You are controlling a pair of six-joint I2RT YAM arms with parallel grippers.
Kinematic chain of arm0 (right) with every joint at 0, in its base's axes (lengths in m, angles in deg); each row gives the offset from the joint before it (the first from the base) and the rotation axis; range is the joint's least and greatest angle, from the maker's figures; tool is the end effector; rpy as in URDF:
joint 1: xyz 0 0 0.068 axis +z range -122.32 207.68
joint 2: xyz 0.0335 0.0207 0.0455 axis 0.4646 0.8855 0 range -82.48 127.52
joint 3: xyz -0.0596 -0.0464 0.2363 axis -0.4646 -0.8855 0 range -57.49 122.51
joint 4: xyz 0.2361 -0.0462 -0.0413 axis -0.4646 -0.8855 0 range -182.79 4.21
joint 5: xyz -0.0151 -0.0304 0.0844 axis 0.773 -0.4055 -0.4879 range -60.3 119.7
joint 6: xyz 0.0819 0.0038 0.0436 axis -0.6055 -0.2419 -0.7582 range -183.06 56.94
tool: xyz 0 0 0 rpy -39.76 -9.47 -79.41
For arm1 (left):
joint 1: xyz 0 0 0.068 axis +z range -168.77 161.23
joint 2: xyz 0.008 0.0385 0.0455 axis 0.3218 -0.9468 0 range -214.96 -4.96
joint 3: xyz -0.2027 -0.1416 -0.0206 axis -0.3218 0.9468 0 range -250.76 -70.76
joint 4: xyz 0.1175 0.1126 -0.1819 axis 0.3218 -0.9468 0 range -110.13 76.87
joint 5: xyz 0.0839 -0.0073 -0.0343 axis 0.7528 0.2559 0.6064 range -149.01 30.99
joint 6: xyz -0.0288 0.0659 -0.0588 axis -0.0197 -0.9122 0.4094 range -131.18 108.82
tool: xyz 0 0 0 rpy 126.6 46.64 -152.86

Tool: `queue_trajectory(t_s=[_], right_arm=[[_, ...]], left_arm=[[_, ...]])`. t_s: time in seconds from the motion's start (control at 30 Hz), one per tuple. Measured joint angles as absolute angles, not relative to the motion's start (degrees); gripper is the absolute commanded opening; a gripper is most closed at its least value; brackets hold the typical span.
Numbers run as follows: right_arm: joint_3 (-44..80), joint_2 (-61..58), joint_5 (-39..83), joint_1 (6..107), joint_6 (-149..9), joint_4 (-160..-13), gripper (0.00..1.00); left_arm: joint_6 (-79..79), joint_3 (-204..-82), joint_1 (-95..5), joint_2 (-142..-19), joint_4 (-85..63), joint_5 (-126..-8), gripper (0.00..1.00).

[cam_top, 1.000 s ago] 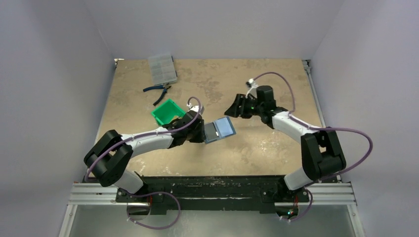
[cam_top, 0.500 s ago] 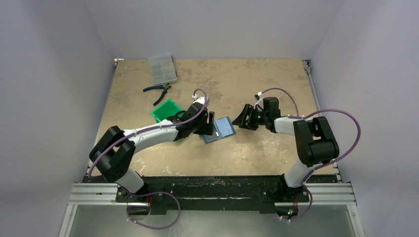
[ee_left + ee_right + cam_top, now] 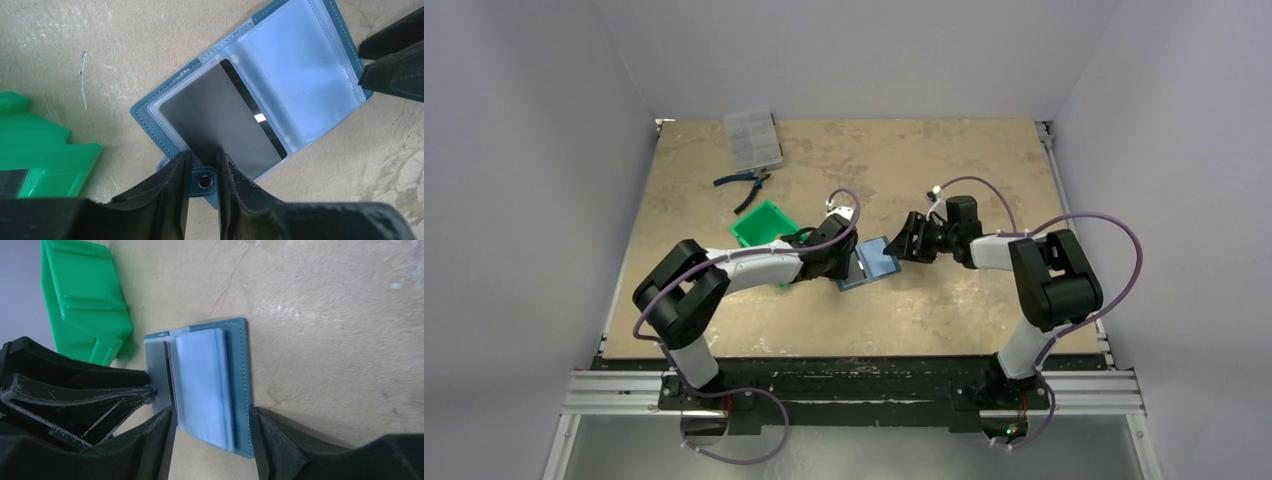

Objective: Put the credit cards into the card holder
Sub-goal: Close the card holder.

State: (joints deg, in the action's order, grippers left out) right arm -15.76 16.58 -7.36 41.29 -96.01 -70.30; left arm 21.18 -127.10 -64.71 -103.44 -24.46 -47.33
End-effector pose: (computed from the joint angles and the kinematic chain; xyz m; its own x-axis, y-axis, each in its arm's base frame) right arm 0.3138 0.1277 0.0968 -0.8835 0.2327 -0.4064 -0.1710 0.6476 0.7425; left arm 0.2597 -0.2441 0.1166 -0.8038 0.0769 -0.5898 0.2244 0.9575 -0.1811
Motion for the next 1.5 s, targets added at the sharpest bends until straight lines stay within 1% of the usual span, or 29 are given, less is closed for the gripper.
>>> queue_trajectory(t_s=[0.3, 0.4, 0.9, 1.1, 1.23, 1.5], right_arm=[[-15.5, 16.6, -8.6, 42.8, -96.7, -70.3, 0.62], [-15.8, 16.6, -10.1, 43.1, -98.6, -68.7, 0.62], [-18.0, 16.4, -17.2, 51.0, -113.6, -50.8, 0.62], [-18.0, 18.3, -19.6, 53.4, -118.2, -44.8, 0.62], [-18.0, 21.3, -20.9, 53.7, -120.7, -41.1, 0.62], [-18.0, 24.3, -21.0, 54.4, -122.2, -38.9, 0.61]], left_arm=[[21.4, -125.2, -64.7, -103.5, -20.6, -47.1, 0.04], [21.7, -124.7, -64.7, -103.3, -19.6, -47.0, 0.0], [22.7, -121.5, -64.7, -100.8, -17.9, -46.8, 0.0], [23.7, -119.3, -65.1, -98.5, -18.3, -46.9, 0.0], [24.3, -117.6, -65.1, -96.2, -18.3, -46.9, 0.0], [26.3, -111.8, -65.1, -87.4, -15.7, -47.0, 0.0]])
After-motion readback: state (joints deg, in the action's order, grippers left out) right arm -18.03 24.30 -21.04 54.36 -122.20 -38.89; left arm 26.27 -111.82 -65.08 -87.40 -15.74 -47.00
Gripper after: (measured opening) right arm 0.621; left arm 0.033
